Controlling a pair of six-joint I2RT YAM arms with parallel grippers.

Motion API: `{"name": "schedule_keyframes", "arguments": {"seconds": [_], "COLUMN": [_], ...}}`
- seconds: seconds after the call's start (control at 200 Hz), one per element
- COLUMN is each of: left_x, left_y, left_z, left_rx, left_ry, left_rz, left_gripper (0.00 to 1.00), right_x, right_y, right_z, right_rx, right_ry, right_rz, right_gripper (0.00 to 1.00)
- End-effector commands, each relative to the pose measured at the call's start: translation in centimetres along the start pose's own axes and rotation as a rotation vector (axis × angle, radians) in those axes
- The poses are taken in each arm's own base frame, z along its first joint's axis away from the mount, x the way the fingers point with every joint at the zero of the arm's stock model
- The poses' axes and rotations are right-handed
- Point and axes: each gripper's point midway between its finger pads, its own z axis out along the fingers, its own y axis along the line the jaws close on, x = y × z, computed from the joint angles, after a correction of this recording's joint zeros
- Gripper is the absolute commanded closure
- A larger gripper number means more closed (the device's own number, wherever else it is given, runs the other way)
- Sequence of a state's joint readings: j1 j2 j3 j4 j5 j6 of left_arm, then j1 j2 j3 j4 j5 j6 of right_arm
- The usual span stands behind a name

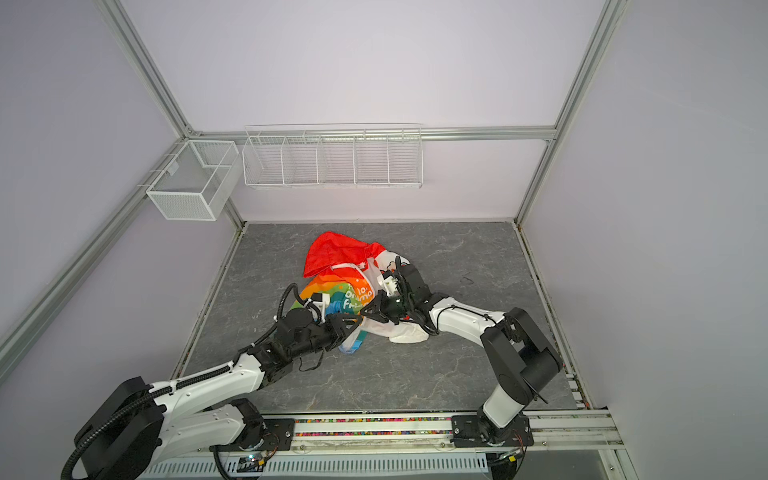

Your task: Zip up the jacket

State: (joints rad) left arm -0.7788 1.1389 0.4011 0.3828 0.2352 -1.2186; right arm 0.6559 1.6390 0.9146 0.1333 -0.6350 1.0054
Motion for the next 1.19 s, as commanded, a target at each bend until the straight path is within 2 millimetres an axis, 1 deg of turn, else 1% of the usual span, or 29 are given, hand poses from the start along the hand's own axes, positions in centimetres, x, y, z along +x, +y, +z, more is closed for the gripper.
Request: {"name": "schedule_keyframes", "arguments": {"seconds": [0.0,0.215,0.31,0.65,0.815,0.885,1.04,1.19], "left_x": [0.0,0.1,0.3,1.1,1.3,1.3,1.2,1.0], "left_y": [-0.5,0.4,0.7,1.0,1.0,1.1,1.0,0.8], "left_z": [0.0,0.2,0.3,1.1,1.5,1.6,1.6,1.4], "left_rx": [0.031,0.009,0.007,0.011,0.017,0.015,0.016,0.018], "left_ry": [0.005,0.004,0.013,0.062,0.08,0.081,0.073,0.064], "left_rz": [0.012,0.004,0.0,0.0,0.0,-0.002,0.0,0.004], "left_gripper": [0.71,0.71,0.73,1.0,1.0,0.96,0.92,0.91], "right_x": [0.2,0.5,0.6,0.8,0.8,0.9,0.9,0.9], "right_y": [-0.8,-1.0,-1.1,-1.2,-1.2,-1.3,-1.2,-1.2], "right_z": [0.3,0.4,0.4,0.4,0.3,0.3,0.3,0.3], "right_rx": [-0.004,-0.004,-0.006,-0.003,-0.003,-0.001,-0.003,-0.002], "right_ry": [0.017,0.027,0.031,0.038,0.041,0.042,0.041,0.043], "right_rz": [-0.011,-0.022,-0.026,-0.034,-0.036,-0.036,-0.04,-0.041], "right_gripper": [0.93,0.93,0.93,0.93,0.93,0.93,0.93,0.93]}}
